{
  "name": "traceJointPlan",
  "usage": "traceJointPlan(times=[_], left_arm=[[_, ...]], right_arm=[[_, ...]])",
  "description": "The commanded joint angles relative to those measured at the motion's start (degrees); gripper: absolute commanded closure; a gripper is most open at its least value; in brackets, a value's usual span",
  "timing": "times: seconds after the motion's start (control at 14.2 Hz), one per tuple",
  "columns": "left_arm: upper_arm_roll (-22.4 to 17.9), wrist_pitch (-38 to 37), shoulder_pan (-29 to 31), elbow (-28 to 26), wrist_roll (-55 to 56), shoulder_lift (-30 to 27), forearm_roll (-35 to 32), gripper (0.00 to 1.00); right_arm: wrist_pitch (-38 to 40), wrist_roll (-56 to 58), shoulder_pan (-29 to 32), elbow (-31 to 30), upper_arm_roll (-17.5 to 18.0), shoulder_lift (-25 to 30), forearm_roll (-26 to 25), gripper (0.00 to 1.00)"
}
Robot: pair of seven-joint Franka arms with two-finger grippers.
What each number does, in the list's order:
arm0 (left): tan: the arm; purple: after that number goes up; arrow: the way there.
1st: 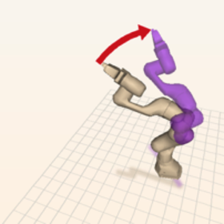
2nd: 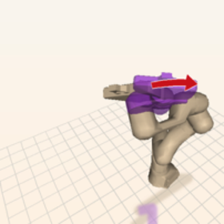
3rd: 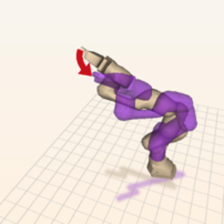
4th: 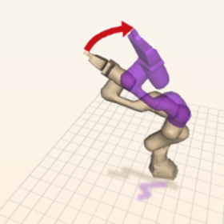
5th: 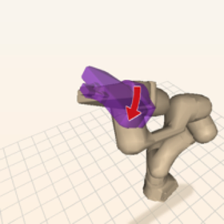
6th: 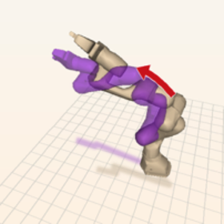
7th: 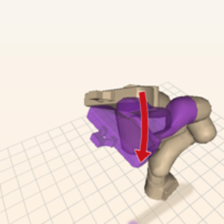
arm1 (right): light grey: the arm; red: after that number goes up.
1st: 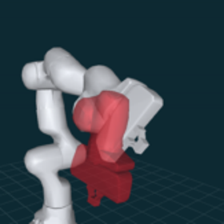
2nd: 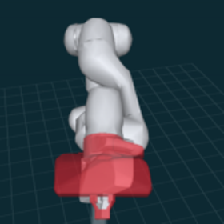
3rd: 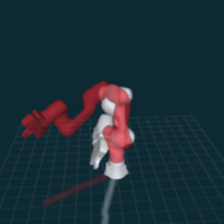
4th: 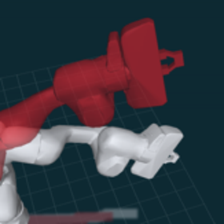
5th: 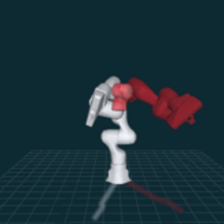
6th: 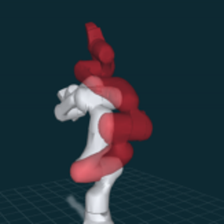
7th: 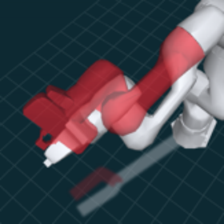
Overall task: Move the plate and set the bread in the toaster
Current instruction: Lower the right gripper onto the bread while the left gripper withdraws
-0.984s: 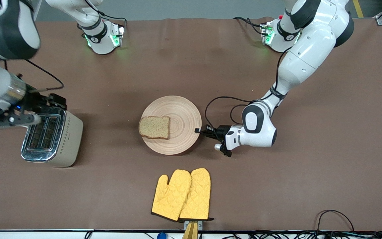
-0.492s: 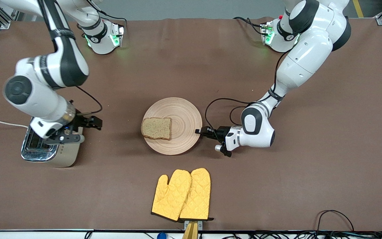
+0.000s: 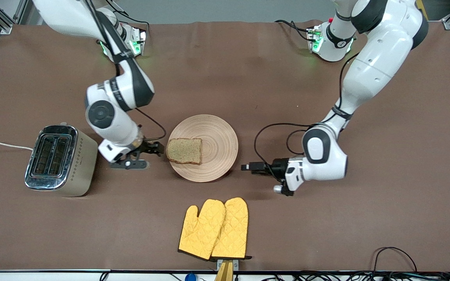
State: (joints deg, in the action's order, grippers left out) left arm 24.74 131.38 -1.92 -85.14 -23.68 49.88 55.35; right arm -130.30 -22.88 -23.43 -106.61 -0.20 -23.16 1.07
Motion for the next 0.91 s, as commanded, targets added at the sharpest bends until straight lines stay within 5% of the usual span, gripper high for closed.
traceJointPlan(times=[0.0, 0.49, 0.84], left_arm=[[-0.04, -4.97, 4.98, -1.52, 2.15, -4.16, -4.45, 0.00], [-0.22, -12.63, 17.99, -1.43, 4.87, -11.55, -14.12, 0.00], [-0.31, -17.46, 23.01, -0.90, 13.81, -19.18, -27.02, 0.00]], right_arm=[[-3.54, -0.85, -1.18, -1.92, -0.50, -1.36, 0.42, 0.01], [-7.60, -0.85, -3.02, -5.36, -0.41, -2.33, 0.42, 0.08], [-7.95, -2.17, -4.35, -5.27, -0.50, -3.12, 0.42, 0.24]])
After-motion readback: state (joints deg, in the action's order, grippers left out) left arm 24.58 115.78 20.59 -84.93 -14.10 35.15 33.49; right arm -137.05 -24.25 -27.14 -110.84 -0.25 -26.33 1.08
